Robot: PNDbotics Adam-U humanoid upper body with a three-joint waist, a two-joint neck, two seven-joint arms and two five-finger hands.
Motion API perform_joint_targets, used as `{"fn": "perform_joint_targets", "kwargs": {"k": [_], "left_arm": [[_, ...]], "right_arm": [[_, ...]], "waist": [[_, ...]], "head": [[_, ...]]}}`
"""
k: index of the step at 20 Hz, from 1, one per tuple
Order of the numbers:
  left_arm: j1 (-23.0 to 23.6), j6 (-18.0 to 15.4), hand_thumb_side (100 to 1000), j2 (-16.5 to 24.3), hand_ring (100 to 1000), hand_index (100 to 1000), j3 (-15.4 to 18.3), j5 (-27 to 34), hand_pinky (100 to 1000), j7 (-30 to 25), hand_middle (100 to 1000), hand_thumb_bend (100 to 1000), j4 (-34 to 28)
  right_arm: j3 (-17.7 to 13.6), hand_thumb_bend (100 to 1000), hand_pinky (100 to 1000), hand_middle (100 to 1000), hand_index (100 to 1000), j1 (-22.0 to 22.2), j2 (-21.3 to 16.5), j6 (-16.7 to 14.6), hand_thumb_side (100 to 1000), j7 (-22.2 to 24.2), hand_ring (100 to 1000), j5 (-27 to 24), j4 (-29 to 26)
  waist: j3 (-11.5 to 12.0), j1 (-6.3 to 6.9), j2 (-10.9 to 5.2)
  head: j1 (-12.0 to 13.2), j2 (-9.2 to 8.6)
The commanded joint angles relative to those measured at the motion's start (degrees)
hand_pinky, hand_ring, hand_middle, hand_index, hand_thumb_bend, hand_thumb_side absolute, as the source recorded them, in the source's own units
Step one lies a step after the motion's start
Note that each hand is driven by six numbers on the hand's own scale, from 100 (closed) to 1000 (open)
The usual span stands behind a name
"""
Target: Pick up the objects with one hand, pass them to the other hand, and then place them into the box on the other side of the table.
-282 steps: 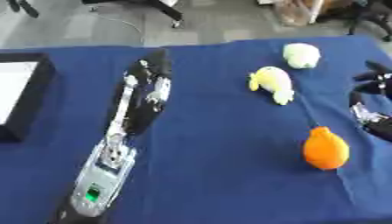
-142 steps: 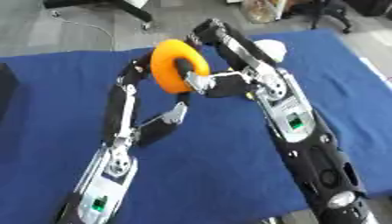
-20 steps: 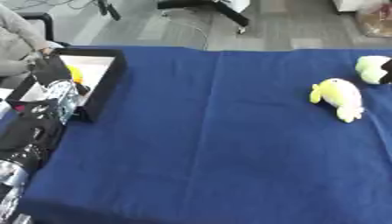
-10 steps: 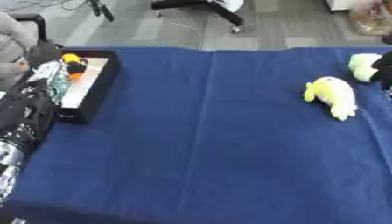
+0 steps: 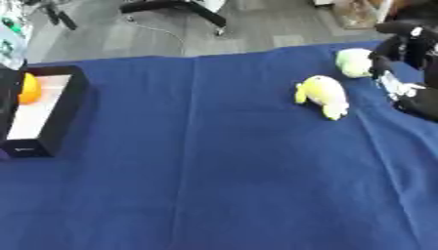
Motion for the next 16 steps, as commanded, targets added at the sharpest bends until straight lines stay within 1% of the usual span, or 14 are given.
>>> {"fn": "perform_joint_targets", "kwargs": {"k": [1, 3, 4, 5, 6, 8, 9, 10, 13, 16], "left_arm": [[-0.6, -2.9, 421, -2.9, 720, 850, -2.7, 2.7, 773, 2.7, 713, 213, -5.4], [0.7, -4.6, 428, -5.7, 719, 849, -4.7, 4.5, 773, 4.5, 712, 204, -8.2], [1.5, -5.5, 465, -7.2, 711, 847, -5.6, 5.4, 764, 5.3, 705, 177, -9.6], [2.7, -6.4, 489, -8.7, 705, 844, -6.8, 6.3, 759, 6.3, 700, 157, -11.1], [4.0, -7.3, 500, -10.2, 706, 843, -8.1, 7.2, 759, 7.2, 700, 150, -12.6], [6.8, -9.1, 563, -13.0, 695, 844, -10.6, 9.0, 750, 9.0, 694, 117, -15.5], [8.2, -10.0, 581, -14.5, 691, 843, -11.7, 9.9, 747, 9.9, 691, 110, -17.0], [9.8, -11.0, 606, -16.1, 681, 837, -12.7, 10.8, 738, 10.8, 682, 100, -18.5], [14.2, -13.7, 639, -20.5, 675, 836, -16.4, 13.6, 734, 12.9, 678, 100, -23.0], [18.5, -16.4, 653, -24.8, 673, 835, -19.6, 16.2, 732, 12.0, 675, 100, -27.3]], "right_arm": [[-0.7, 100, 753, 603, 895, -3.2, -3.7, 1.1, 330, -2.8, 578, 2.6, 3.4], [-0.2, 100, 756, 620, 904, -5.3, -5.3, 2.3, 305, -4.3, 587, 4.4, 6.2], [0.1, 100, 764, 661, 916, -6.2, -6.0, 2.7, 280, -4.9, 609, 5.2, 7.6], [0.4, 100, 771, 697, 925, -7.4, -7.0, 3.4, 285, -5.3, 632, 6.1, 9.1], [0.7, 100, 779, 732, 934, -8.8, -7.6, 4.2, 300, -5.4, 661, 7.0, 10.6], [0.7, 100, 804, 811, 960, -11.6, -8.3, 5.9, 393, -4.9, 743, 8.8, 13.5], [0.7, 100, 808, 827, 967, -13.0, -8.5, 6.8, 426, -4.2, 753, 9.7, 14.9], [0.7, 100, 821, 858, 986, -14.3, -8.5, 7.7, 466, -3.4, 780, 10.6, 16.5], [0.6, 100, 837, 884, 1000, -17.4, -8.6, 10.5, 503, -0.8, 812, 13.4, 20.9], [0.4, 100, 849, 899, 1000, -19.6, -8.4, 13.1, 527, 1.2, 836, 16.0, 25.3]], "waist": [[0.2, -0.99, -0.46], [0.4, -1.27, -0.33], [0.5, -1.4, -0.25], [0.6, -1.52, -0.11], [0.8, -1.59, 0.02], [1.0, -1.77, 0.38], [1.1, -1.83, 0.62], [1.3, -1.82, 0.74], [2.1, -1.57, 0.86], [2.9, -1.34, 0.56]], "head": [[-4.5, -0.14], [-7.0, -0.14], [-8.6, -0.14], [-10.9, -0.14], [-12.8, -0.14], [-16.5, -0.14], [-18.1, -0.14], [-19.4, -0.14], [-22.5, -0.14], [-24.4, -0.14]]}}
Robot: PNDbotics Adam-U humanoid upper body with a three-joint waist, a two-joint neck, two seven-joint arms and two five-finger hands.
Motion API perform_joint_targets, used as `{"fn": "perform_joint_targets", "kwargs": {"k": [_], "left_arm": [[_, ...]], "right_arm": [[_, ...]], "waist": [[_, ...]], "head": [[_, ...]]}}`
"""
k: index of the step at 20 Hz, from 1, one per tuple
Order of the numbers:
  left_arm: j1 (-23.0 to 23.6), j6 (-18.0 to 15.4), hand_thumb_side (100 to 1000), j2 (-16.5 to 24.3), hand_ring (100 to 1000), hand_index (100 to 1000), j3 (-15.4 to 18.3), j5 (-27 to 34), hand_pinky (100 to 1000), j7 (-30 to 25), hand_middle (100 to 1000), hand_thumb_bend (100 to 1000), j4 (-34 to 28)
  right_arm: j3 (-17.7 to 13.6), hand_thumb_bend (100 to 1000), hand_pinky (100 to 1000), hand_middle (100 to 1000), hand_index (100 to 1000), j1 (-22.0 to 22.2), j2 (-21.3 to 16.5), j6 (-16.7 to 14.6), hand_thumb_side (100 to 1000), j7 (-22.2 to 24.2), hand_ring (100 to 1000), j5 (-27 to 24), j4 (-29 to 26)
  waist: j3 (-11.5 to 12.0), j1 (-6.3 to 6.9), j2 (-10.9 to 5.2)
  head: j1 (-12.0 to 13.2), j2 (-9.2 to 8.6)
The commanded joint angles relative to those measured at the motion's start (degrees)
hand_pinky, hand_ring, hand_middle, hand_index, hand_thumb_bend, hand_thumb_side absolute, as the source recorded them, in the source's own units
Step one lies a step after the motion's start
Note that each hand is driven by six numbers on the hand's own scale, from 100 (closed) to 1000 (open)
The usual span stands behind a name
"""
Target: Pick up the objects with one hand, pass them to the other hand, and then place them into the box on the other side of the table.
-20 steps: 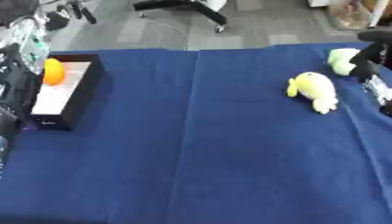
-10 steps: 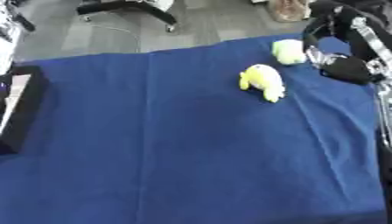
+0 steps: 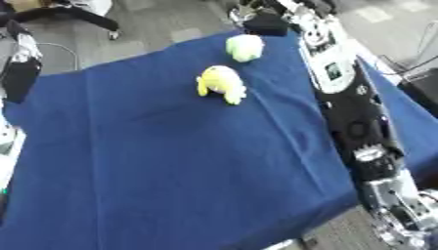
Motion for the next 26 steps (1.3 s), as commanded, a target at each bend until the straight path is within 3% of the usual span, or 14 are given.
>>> {"fn": "perform_joint_targets", "kwargs": {"k": [1, 6, 7, 9, 11, 15, 20, 25, 26], "left_arm": [[2.2, -3.0, 657, -4.0, 672, 835, -2.9, 2.9, 731, -0.9, 675, 100, -5.6], [6.6, -7.5, 657, -9.3, 672, 835, -3.9, 7.5, 731, -5.2, 674, 100, -13.1], [7.5, -8.4, 673, -9.4, 668, 833, -3.7, 8.4, 728, -6.1, 671, 100, -14.5], [9.6, -10.1, 678, -9.4, 668, 833, -3.4, 10.2, 727, -7.9, 670, 100, -17.5], [11.0, -9.8, 682, -9.0, 667, 833, -3.0, 12.0, 727, -9.7, 669, 100, -20.4], [12.5, -6.7, 695, -8.0, 665, 835, -2.0, 15.6, 726, -13.2, 668, 100, -25.5], [12.8, -4.6, 695, -7.0, 665, 835, -0.8, 20.3, 726, -15.1, 667, 100, -28.3], [12.9, -4.6, 695, -6.0, 666, 835, 0.0, 24.7, 726, -15.8, 668, 100, -29.0], [13.0, -4.6, 696, -5.9, 665, 836, 0.1, 25.2, 725, -15.8, 668, 100, -29.0]], "right_arm": [[-0.4, 100, 850, 901, 1000, -2.6, -1.2, 2.8, 574, 1.4, 840, 3.0, 3.9], [0.7, 100, 850, 901, 1000, -5.2, -0.3, 7.0, 591, -0.3, 841, 7.6, 11.3], [0.8, 100, 857, 915, 1000, -5.4, 0.0, 7.2, 732, -0.8, 861, 8.5, 12.8], [0.9, 100, 862, 921, 1000, -5.1, 0.9, 8.5, 759, -0.1, 870, 10.3, 15.7], [1.7, 100, 867, 924, 1000, -5.6, 1.3, 8.7, 785, 0.9, 878, 12.1, 18.7], [3.6, 100, 880, 934, 1000, -6.3, 1.6, 5.8, 803, 2.8, 901, 15.7, 24.5], [4.3, 100, 897, 953, 1000, -7.3, 1.4, 1.2, 692, 1.3, 928, 20.4, 32.2], [4.8, 100, 895, 935, 992, -8.4, 0.8, -3.5, 519, -3.2, 924, 25.0, 39.7], [4.5, 100, 876, 876, 954, -8.6, 0.8, -4.4, 347, -4.1, 874, 26.0, 41.2]], "waist": [[0.5, -0.32, -0.45], [1.7, 0.09, -0.77], [1.8, 0.08, -0.8], [2.3, -0.01, -1.07], [2.4, -0.13, -1.23], [2.4, -0.35, -1.38], [2.6, -0.33, -1.42], [2.7, -0.34, -1.42], [2.7, -0.35, -1.44]], "head": [[-2.1, -0.16], [-3.4, -0.16], [-3.7, -0.16], [-4.3, -0.16], [-4.5, -0.16], [-4.7, -0.16], [-5.2, -0.16], [-5.8, -0.16], [-5.9, -0.16]]}}
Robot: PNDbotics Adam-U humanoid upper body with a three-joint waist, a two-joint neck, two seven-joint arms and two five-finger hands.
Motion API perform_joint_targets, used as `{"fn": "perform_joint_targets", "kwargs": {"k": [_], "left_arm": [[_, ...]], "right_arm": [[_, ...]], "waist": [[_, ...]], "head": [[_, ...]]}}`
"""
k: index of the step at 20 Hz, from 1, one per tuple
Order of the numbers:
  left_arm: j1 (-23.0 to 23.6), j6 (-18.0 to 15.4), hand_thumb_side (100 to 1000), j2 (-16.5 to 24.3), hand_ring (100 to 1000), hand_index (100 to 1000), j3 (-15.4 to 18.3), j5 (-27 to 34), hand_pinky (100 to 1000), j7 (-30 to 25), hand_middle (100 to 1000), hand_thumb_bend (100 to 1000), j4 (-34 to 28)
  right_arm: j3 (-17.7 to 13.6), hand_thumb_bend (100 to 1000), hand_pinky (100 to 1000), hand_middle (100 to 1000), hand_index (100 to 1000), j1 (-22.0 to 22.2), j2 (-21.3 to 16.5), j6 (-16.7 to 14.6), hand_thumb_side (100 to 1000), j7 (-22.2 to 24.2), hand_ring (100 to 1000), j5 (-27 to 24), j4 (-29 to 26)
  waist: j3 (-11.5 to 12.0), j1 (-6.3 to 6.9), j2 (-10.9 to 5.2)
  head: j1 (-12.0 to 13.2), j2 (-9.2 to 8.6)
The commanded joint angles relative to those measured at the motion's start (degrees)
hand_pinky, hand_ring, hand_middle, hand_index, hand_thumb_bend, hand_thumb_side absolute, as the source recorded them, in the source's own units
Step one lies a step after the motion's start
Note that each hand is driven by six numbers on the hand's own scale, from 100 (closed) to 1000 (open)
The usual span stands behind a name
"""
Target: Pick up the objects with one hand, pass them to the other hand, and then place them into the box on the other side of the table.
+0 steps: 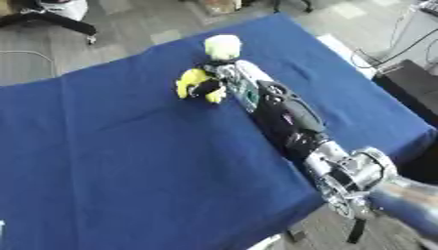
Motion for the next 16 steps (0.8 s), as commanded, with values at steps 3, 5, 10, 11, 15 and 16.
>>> {"fn": "perform_joint_targets", "kwargs": {"k": [3, 5, 10, 11, 15, 16], "left_arm": [[-0.2, -0.1, 698, 1.2, 665, 836, 0.9, 2.2, 725, -0.5, 667, 100, -1.5], [-0.1, -0.1, 701, 1.3, 665, 836, 0.9, 2.3, 725, -0.5, 667, 100, -1.5], [0.1, 0.0, 704, 1.3, 664, 836, 1.0, 2.2, 725, -0.4, 667, 100, -1.3], [0.2, -0.1, 703, 1.3, 663, 835, 1.0, 2.1, 724, -0.3, 665, 100, -1.3], [0.4, 0.0, 704, 1.4, 661, 833, 1.0, 1.1, 723, 0.1, 664, 100, -0.8], [0.5, 0.0, 700, 1.4, 661, 833, 1.0, 0.6, 723, 0.2, 663, 100, -0.6]], "right_arm": [[-2.1, 100, 820, 617, 756, -1.8, -1.6, -4.4, 284, -4.5, 687, 5.1, 4.9], [-4.0, 100, 784, 464, 630, -1.9, -1.7, -5.4, 241, -6.5, 553, 7.0, 3.4], [-7.3, 100, 728, 291, 482, -3.3, -1.9, -9.8, 126, -11.4, 425, 8.2, -3.8], [-7.6, 100, 718, 264, 462, -3.8, -1.9, -10.8, 100, -12.4, 410, 7.4, -5.4], [-8.6, 100, 700, 225, 436, -4.0, -0.8, -14.7, 100, -16.3, 389, 3.7, -11.8], [-8.7, 100, 694, 217, 429, -3.8, -0.1, -15.5, 100, -17.2, 383, 2.8, -13.3]], "waist": [[0.0, -0.37, -1.39], [-0.1, -0.37, -1.44], [-0.4, -0.4, -1.56], [-0.4, -0.39, -1.59], [-0.7, -0.33, -1.68], [-0.7, -0.32, -1.69]], "head": [[-0.4, -0.16], [-0.2, -0.16], [0.5, -0.16], [0.8, -0.16], [2.9, -0.16], [3.7, -0.16]]}}
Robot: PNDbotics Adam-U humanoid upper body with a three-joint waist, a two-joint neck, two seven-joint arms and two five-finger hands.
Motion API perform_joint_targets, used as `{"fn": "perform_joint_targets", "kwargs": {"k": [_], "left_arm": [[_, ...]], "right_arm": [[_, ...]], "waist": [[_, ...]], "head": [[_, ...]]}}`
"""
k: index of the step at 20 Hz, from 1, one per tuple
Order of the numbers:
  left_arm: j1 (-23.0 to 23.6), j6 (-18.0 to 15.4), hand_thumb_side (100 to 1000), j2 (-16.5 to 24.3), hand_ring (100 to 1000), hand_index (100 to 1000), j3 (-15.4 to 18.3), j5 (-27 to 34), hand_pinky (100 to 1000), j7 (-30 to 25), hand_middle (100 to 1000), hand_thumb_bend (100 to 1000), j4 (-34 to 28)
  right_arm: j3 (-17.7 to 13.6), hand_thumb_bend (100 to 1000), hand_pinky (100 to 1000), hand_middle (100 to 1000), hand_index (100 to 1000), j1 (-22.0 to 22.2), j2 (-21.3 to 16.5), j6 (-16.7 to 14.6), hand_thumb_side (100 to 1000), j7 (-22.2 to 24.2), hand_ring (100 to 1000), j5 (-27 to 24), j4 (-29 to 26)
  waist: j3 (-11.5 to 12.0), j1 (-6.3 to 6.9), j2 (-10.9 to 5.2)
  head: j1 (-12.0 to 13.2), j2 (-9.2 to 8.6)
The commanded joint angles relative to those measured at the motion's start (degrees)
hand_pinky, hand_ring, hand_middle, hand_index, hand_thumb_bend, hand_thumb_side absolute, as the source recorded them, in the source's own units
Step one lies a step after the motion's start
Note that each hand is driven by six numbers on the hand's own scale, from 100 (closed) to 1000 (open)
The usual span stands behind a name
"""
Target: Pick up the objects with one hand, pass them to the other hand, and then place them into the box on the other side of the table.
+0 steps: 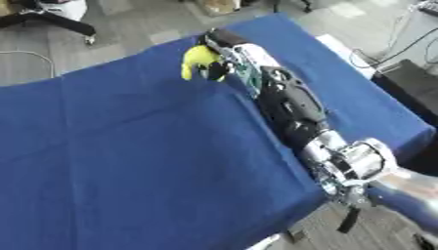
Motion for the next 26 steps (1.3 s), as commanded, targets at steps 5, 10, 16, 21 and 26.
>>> {"fn": "perform_joint_targets", "kwargs": {"k": [5, 10, 16, 21, 26], "left_arm": [[-0.3, -0.6, 596, 0.9, 668, 839, -0.3, -4.5, 728, 0.6, 669, 100, 1.5], [-1.6, -2.8, 494, 1.5, 681, 850, -1.6, -8.9, 738, -1.5, 682, 100, 3.8], [-4.9, -6.2, 306, 2.1, 726, 891, -3.9, -14.1, 768, -5.6, 734, 180, 5.8], [-6.8, -9.9, 206, 2.4, 759, 919, -5.3, -18.5, 792, -8.1, 768, 443, 5.8], [-8.6, -13.0, 104, 5.2, 786, 944, -6.4, -23.0, 821, -12.3, 795, 643, 5.1]], "right_arm": [[0.3, 100, 669, 193, 412, 1.3, 5.6, -5.4, 223, -6.7, 370, -6.6, -11.8], [5.5, 100, 655, 187, 410, 7.1, 12.4, -7.5, 463, -11.2, 364, -11.0, -19.0], [13.0, 100, 646, 181, 409, 13.9, 19.4, -5.0, 467, -12.2, 357, -16.1, -27.4], [17.1, 100, 644, 179, 409, 16.6, 20.6, -1.0, 462, -7.9, 354, -20.6, -34.6], [19.1, 100, 644, 178, 409, 17.5, 20.3, 2.9, 460, -3.5, 354, -25.0, -40.0]], "waist": [[-0.1, -0.22, -1.64], [0.0, -0.2, -1.44], [-0.4, -0.75, -1.21], [-0.3, -1.02, -0.92], [-0.4, -0.98, -0.68]], "head": [[5.4, -0.16], [8.0, -0.16], [10.0, -0.16], [11.3, -0.16], [12.1, -0.16]]}}
